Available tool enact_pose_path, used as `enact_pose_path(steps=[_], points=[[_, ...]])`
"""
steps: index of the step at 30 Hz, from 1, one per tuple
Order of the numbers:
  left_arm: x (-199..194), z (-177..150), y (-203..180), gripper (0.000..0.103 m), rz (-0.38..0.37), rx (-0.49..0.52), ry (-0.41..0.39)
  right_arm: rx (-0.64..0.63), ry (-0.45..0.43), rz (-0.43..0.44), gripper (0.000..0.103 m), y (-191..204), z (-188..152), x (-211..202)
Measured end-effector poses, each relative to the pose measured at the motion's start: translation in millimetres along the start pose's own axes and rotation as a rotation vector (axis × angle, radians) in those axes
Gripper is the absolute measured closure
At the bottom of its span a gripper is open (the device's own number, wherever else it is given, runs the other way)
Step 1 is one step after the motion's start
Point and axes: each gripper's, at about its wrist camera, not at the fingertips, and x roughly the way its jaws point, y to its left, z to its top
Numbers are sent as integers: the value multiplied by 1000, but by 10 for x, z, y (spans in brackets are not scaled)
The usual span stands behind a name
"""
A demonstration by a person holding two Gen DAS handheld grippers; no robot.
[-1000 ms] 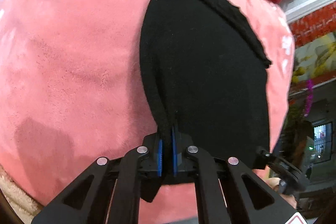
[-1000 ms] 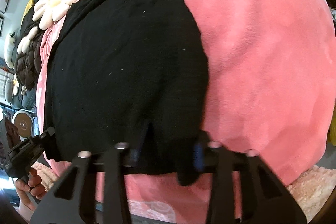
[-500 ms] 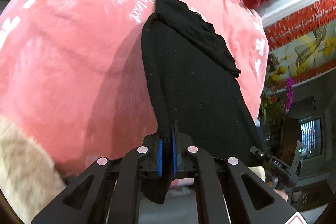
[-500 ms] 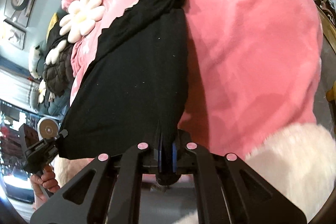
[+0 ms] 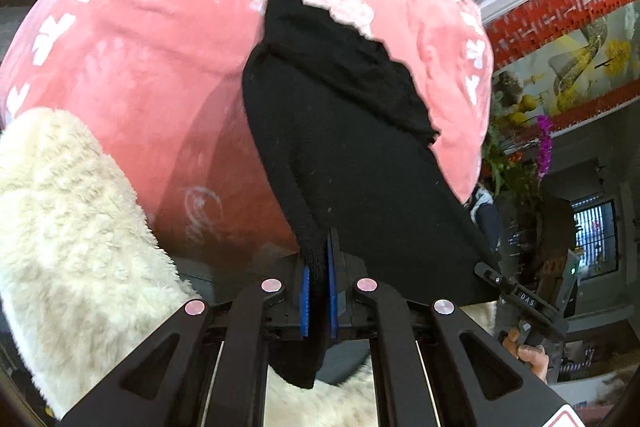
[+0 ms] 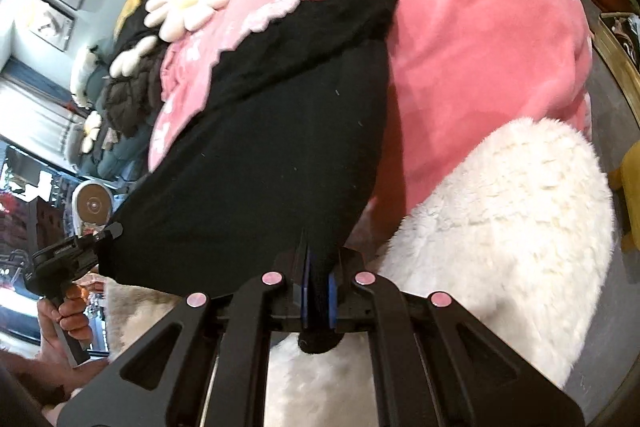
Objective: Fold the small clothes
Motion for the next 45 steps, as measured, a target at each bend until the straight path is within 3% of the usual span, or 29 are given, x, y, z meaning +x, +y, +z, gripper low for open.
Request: enact_pose_path(steps=[3, 5, 9, 11, 12, 13, 14, 15, 17, 19, 20, 21, 23, 25, 28, 31, 35, 38, 43, 45], points=[[-208, 188, -167, 99, -30, 20, -55, -36, -94, 32, 98, 143, 223, -270], [-287, 418, -331, 99, -38, 76, -100, -63, -168, 55, 98, 228, 550, -382], [-170, 1136, -692, 98, 38, 214, -228, -93, -299, 52, 97, 326, 1433, -300], [56, 1564, -816, 94, 113, 246, -279, -66, -312, 26, 90, 246, 1981, 43], [200, 1777, -822, 87, 174, 249, -294, -48, -318, -7, 85, 210, 2131, 187], [445, 2044, -792, 85, 272, 223, -325, -21, -328, -81, 67, 116, 2311, 412], [610, 2193, -728, 76, 312, 201, -325, 5, -319, -140, 55, 27, 2421, 601], [805, 2335, -647, 76, 354, 177, -311, 29, -297, -204, 55, -51, 2472, 761], [1070, 2490, -467, 76, 423, 125, -240, 65, -285, -209, 55, -133, 2405, 860], [1096, 2449, -295, 75, 392, 85, -221, 62, -273, -169, 55, -191, 2186, 907], [1088, 2371, -201, 66, 367, 76, -222, 43, -253, -175, 55, -209, 2067, 956], [1093, 2273, -123, 61, 373, 75, -224, 22, -231, -187, 55, -252, 1972, 1008], [1144, 2104, -15, 61, 388, 96, -214, -24, -190, -209, 55, -288, 1813, 1152], [1285, 1935, 43, 61, 437, 127, -182, -48, -141, -214, 55, -309, 1772, 1264], [1468, 1805, 32, 58, 459, 153, -139, -5, -139, -214, 55, -370, 1842, 1386], [1609, 1668, 90, 54, 461, 137, -105, 29, -100, -278, 55, -451, 1806, 1526], [1642, 1543, 281, 44, 451, 72, -96, 4, -70, -290, 55, -473, 1515, 1600], [1650, 1521, 554, 43, 409, -32, -84, -24, -66, -338, 55, -488, 1325, 1650], [1680, 1473, 867, 43, 350, -178, -84, -47, -165, -329, 55, -299, 1451, 1509], [1707, 1441, 900, 43, 312, -211, -76, -34, -140, -342, 55, -281, 1545, 1567]])
